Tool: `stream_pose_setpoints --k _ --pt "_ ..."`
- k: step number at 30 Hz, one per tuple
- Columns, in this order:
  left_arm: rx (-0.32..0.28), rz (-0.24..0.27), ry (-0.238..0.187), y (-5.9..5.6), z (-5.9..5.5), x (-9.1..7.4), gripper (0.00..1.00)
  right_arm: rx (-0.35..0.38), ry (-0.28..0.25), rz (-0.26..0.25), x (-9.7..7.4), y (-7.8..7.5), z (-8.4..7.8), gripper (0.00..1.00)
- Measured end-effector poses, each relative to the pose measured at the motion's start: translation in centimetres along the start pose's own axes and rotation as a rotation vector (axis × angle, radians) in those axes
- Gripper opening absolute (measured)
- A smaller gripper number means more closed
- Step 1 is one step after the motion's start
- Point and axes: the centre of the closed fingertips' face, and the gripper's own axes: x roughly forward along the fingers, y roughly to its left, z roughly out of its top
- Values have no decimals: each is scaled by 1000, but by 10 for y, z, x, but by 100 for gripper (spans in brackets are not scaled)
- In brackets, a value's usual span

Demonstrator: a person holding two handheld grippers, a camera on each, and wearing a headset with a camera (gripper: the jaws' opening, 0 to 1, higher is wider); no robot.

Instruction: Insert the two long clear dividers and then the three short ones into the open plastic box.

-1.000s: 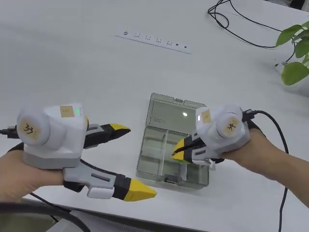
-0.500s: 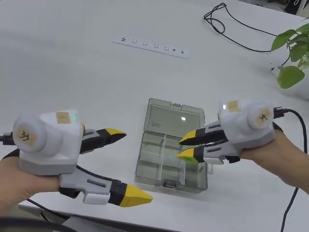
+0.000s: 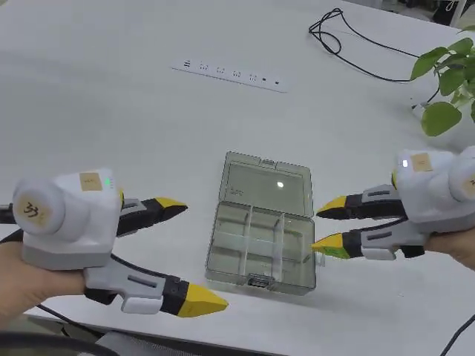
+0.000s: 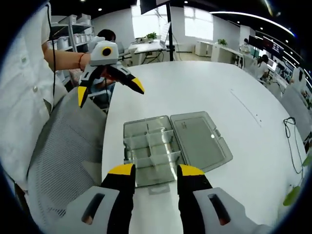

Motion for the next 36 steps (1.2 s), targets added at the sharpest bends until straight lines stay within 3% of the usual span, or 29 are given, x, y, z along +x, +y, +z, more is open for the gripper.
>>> stream_pose_setpoints --k 9,18,31,36 --pt "0 6 4 -2 -2 -3 97 30 42 -36 -22 1 -25 41" --pt "1 12 0 -3 -1 -5 97 35 123 -48 -36 -3 -64 45" --pt "-2 16 -1 -2 -1 -7 97 48 318 -32 -51 -15 -142 50" --pt "-6 18 1 -1 -1 -6 97 -12 405 -22 -54 -21 -165 50"
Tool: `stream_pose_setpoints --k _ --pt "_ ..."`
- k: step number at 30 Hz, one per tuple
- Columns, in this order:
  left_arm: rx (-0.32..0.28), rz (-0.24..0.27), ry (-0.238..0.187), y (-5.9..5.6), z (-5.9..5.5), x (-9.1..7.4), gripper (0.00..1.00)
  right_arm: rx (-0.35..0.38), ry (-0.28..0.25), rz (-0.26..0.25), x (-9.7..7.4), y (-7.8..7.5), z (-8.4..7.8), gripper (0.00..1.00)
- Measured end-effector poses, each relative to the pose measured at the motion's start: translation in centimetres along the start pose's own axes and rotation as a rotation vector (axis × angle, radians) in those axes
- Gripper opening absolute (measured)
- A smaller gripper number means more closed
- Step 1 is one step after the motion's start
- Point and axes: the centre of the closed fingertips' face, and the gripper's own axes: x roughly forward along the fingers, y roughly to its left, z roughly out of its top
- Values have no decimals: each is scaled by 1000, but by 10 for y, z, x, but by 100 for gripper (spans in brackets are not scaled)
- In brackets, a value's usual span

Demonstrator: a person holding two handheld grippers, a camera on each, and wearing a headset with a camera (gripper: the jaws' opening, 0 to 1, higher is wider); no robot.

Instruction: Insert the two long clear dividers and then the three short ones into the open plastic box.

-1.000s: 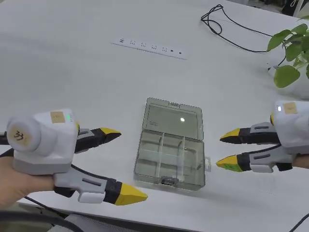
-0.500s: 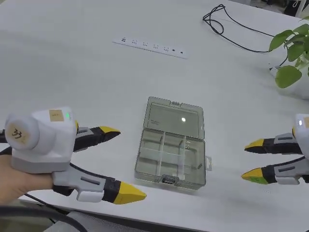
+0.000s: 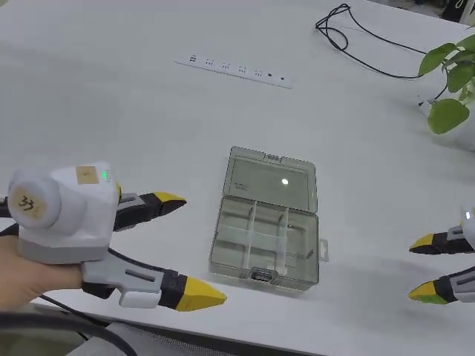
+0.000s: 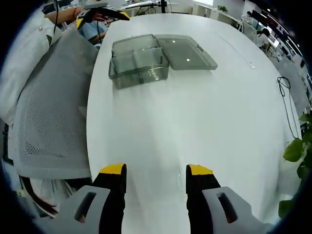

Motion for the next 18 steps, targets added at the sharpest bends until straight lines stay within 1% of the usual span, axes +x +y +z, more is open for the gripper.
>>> stream_pose_setpoints --k 2,3,5,10,15,17,18 --pt "-1 -1 0 0 0 0 97 -13 31 5 3 -1 -7 50" --pt "0 0 2 0 0 0 97 -37 51 2 5 -2 -11 50" --pt "-1 1 3 1 0 0 97 -57 86 1 8 -3 -18 49" --pt "-6 2 3 2 0 1 97 -65 111 8 14 -5 -24 47" --pt "-9 -3 3 1 0 3 97 -111 148 0 17 -8 -30 44" --pt "-11 -1 3 2 0 3 97 -109 159 2 19 -7 -31 44" --pt "-11 -1 2 2 0 4 97 -118 165 -6 20 -7 -32 43"
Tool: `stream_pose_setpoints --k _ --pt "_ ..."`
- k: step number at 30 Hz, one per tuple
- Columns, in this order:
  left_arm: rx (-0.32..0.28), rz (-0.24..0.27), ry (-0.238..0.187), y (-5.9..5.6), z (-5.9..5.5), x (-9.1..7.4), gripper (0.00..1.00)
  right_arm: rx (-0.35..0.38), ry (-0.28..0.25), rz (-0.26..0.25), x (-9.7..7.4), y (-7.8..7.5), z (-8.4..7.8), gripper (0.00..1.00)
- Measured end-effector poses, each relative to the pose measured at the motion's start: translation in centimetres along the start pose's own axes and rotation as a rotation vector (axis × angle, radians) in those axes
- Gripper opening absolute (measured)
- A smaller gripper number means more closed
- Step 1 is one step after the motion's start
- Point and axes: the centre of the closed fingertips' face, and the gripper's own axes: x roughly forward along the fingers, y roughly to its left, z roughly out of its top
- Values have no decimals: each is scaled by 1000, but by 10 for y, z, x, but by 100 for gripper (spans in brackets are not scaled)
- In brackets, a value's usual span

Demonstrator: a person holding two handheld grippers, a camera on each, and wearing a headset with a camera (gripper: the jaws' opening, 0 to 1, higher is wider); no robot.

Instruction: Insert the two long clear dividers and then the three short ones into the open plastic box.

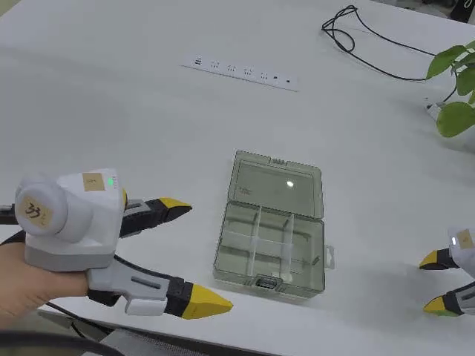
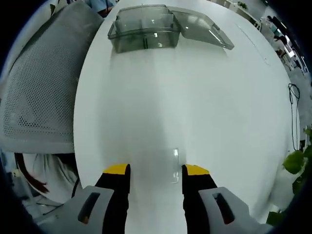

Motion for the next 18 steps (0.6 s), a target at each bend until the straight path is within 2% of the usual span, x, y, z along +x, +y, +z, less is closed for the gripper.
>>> stream_pose_setpoints --k 3,4,9,15,18 --pt "-1 -1 -1 0 0 0 97 -4 0 -7 -2 -2 1 41" --pt "-2 -2 -1 0 1 0 97 -30 8 -12 -2 -3 0 40" --pt "-1 -2 0 1 0 0 96 -14 5 -12 -2 -3 -1 40" --pt "-2 -2 -2 0 0 0 96 -18 14 -13 -2 -3 -2 33" --pt "0 -4 -2 -1 0 0 96 -18 18 -15 -2 -3 -2 33"
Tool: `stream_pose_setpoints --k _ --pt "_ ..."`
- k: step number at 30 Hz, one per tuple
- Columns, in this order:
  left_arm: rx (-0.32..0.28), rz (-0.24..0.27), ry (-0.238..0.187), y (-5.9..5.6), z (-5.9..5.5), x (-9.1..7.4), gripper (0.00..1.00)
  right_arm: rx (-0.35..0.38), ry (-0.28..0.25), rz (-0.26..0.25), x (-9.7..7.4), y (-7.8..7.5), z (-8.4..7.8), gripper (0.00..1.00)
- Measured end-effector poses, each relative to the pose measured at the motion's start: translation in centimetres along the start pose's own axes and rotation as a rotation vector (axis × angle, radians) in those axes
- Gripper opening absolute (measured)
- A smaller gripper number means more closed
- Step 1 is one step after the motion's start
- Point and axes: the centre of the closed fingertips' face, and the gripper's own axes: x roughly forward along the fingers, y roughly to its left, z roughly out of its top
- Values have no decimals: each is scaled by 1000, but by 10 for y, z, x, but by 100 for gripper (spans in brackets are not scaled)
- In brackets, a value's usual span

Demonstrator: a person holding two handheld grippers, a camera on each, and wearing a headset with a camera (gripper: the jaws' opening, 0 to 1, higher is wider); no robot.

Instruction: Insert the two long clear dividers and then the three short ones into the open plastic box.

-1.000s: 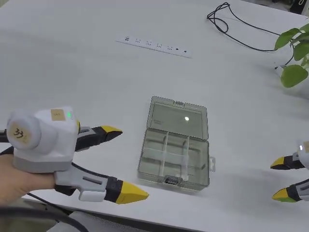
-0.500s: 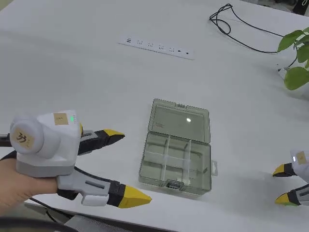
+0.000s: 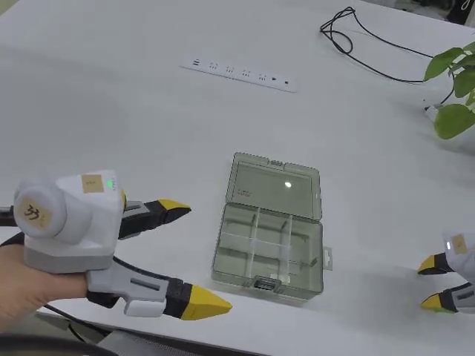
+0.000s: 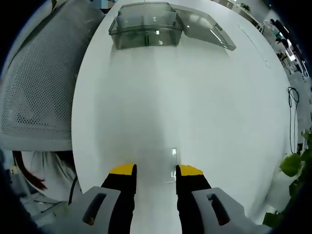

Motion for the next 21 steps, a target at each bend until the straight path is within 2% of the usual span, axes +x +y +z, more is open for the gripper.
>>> stream_pose_setpoints --k 14,21 --pt "4 4 -7 -1 2 -3 96 -1 11 -12 -1 3 1 33" --pt "4 9 -8 1 3 -4 95 4 -32 -47 -14 3 14 33"
